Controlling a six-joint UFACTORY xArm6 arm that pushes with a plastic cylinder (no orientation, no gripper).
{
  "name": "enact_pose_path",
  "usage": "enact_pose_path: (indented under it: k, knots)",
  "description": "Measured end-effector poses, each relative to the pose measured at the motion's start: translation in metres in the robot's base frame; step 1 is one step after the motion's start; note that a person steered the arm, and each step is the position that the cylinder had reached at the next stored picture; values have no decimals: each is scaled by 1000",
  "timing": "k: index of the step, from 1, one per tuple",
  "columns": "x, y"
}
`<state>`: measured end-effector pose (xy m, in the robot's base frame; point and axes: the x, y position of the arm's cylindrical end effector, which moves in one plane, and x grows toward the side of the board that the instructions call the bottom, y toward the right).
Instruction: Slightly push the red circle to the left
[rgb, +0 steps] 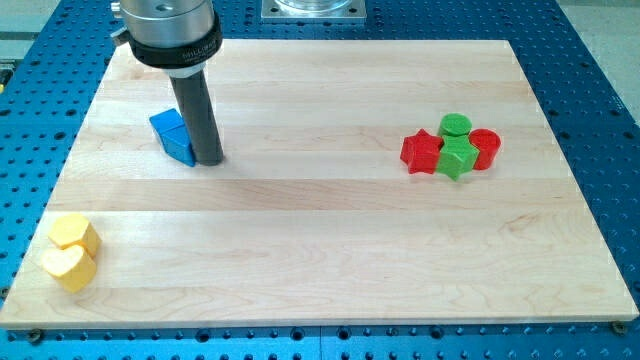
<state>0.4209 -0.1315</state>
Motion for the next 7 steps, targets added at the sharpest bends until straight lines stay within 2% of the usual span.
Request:
enact_pose_path:
  k: [1, 2, 3, 4, 6, 7]
  knots:
    - [-39, 65]
    - [-91, 170]
    - [-108, 314]
    - [-89, 420]
    - [-10, 421]
    - [-13, 398]
